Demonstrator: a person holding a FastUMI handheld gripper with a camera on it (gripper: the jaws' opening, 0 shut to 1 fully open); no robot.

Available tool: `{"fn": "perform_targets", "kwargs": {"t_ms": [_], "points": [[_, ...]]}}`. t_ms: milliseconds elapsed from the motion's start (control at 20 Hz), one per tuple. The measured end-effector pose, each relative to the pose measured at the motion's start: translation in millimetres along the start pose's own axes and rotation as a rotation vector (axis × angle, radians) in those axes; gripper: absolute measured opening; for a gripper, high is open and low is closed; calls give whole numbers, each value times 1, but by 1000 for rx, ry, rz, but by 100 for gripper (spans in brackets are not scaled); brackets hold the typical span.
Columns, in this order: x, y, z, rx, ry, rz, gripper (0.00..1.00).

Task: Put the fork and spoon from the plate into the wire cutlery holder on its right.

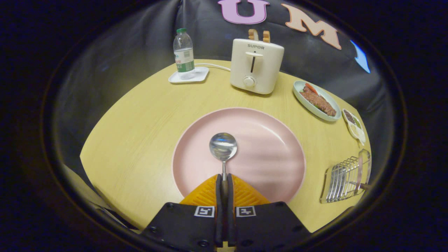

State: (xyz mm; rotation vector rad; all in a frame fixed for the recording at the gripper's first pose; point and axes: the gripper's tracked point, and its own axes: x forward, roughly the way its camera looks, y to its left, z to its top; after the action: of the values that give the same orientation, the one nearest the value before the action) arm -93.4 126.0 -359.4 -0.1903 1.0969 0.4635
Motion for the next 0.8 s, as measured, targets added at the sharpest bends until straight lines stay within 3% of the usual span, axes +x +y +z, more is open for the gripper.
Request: {"fn": "perform_targets", "kwargs": {"t_ms": [800], "points": [[-85,-98,23,-142,57,26,8]]}}
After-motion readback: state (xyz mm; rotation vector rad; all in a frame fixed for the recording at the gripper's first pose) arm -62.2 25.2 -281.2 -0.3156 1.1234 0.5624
